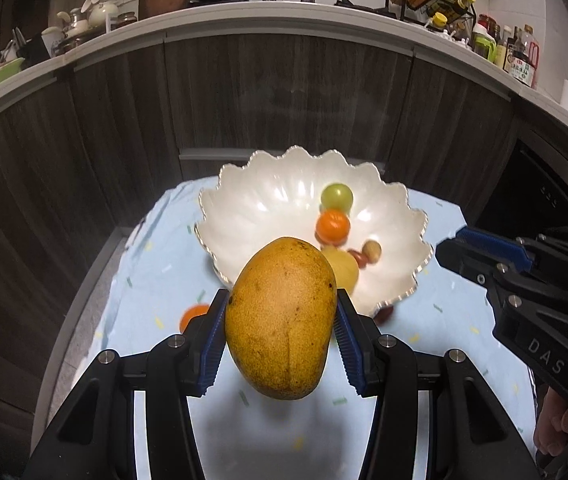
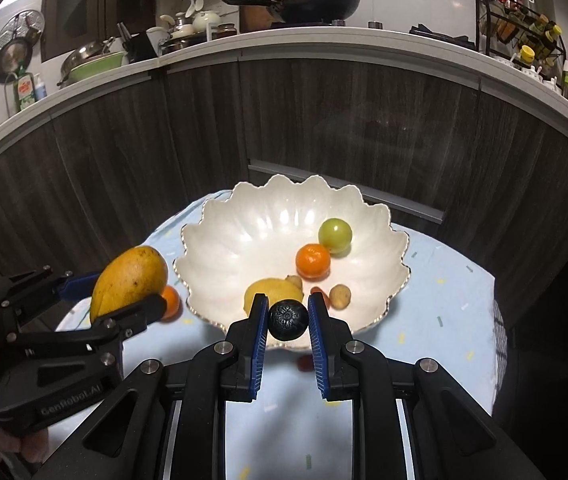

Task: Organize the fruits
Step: 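Carry the mango and blueberry over the bowl and open both tools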

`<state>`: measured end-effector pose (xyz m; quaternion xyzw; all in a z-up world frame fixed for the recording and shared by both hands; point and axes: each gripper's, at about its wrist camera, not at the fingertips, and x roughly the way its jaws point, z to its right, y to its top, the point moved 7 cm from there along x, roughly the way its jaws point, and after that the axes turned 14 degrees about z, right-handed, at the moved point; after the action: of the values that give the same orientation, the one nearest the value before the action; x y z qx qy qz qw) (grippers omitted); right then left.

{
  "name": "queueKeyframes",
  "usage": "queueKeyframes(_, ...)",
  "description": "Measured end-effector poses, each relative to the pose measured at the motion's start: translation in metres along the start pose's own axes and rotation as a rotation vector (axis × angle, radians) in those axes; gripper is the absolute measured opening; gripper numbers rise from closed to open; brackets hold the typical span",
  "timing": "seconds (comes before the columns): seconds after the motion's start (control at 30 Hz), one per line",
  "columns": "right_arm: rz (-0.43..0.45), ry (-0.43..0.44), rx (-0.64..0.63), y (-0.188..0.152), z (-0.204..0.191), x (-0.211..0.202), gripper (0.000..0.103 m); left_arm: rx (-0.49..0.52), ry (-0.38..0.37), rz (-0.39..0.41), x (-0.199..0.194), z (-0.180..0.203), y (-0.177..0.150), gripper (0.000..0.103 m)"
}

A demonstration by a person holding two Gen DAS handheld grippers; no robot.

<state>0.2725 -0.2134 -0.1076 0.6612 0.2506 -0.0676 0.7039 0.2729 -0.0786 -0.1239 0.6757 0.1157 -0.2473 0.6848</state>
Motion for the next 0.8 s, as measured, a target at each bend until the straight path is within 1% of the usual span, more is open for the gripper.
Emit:
queueKeyframes(0.27,-0.001,-0.028,0.024,0.009,0.008,0.022,0.022,0.014,-0.010,0.013,0.027,-0.012,0.021,0.049)
queueKeyframes(0.43,-0.005,-0.053,0.043,0.013,0.017,0.038,0.022,0.020,-0.016,0.007,0.049,-0.016,0.033,0.049)
queueKeyframes(0.67,-0.024,-0.100,0.067,0.014,0.032,0.057,0.022,0.051,-0.043,-0.025,0.080,-0.014,0.036,0.049)
queueKeyframes(0.8,-0.044,-0.126,0.080,0.010,0.040,0.066,0.022,0.048,-0.045,-0.032,0.090,-0.015,0.035,0.049)
